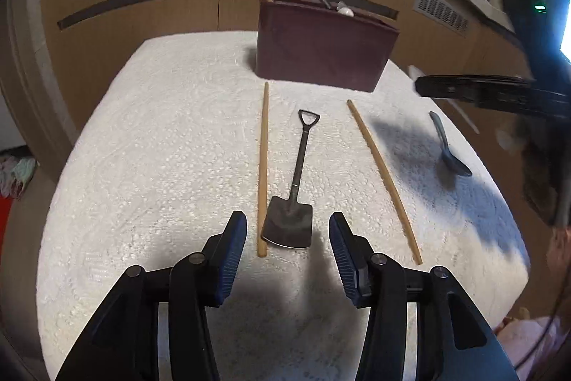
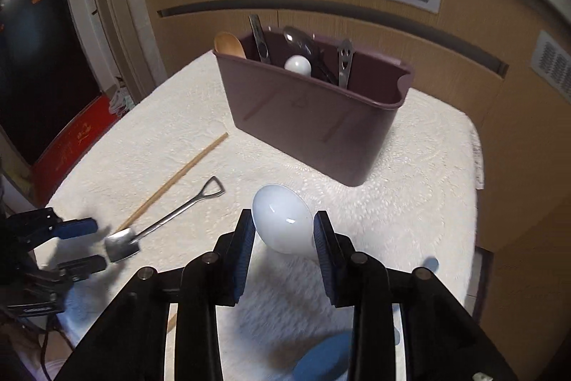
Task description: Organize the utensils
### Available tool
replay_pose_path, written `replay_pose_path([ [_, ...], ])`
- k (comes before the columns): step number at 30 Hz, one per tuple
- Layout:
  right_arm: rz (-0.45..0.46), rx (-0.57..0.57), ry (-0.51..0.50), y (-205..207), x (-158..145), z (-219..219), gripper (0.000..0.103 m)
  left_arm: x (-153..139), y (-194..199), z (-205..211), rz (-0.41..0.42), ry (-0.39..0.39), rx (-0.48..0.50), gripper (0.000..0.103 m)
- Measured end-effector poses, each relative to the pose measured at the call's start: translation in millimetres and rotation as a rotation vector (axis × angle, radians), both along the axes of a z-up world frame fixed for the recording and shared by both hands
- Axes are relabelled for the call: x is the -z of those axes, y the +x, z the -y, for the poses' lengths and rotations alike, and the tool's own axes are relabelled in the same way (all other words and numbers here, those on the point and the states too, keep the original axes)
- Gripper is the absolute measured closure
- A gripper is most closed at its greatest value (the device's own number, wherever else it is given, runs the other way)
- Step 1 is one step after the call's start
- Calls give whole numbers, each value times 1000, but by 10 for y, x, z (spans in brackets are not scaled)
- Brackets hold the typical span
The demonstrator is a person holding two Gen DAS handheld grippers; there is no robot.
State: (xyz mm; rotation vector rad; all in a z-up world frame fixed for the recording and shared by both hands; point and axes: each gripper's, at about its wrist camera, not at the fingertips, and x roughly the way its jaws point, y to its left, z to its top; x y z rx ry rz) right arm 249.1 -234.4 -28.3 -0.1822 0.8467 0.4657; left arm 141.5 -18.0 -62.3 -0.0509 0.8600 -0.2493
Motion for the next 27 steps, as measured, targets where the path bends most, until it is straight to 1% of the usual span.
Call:
replay_pose_path([
  [3, 38, 48, 33, -119, -84, 44, 72, 97, 73, 135, -37, 63, -6, 54],
  [5, 61, 89, 65, -159, -136, 134, 72, 138, 97, 221, -40, 130, -13, 56],
  [6, 60, 109, 86, -174, -175, 199, 72, 135, 95, 225, -33, 137, -22, 64],
  [7, 60, 134, 108, -190, -183, 247, 72, 128, 94, 208, -29, 135, -27, 70],
  [9, 68, 171, 134, -217, -169, 307, 72, 93, 61, 147, -9, 109, -38, 70],
  [11, 71, 182, 172, -276, -179, 341, 72, -17, -1, 100, 50, 96, -46, 70],
  [14, 71, 175, 233, -346, -232, 371, 72, -262, -67, 91, 167, 119, -52, 70],
  [17, 85, 158, 289, -395, -315, 374, 72, -501, -24, 91, 242, 113, -54, 70],
  [20, 95, 155, 300, -411, -372, 348, 71, -707, 36, 100, 307, 111, -56, 70],
  [24, 106, 154, 289, -415, -401, 321, 71, -894, 100, 112, 359, 101, -53, 72],
  [25, 107, 155, 287, -414, -402, 319, 71, -924, 114, 117, 366, 102, -54, 77],
  [26, 108, 158, 285, -413, -402, 318, 71, -953, 142, 120, 374, 103, -54, 88],
  [27, 107, 159, 286, -411, -403, 321, 71, -985, 168, 116, 373, 101, -53, 96],
])
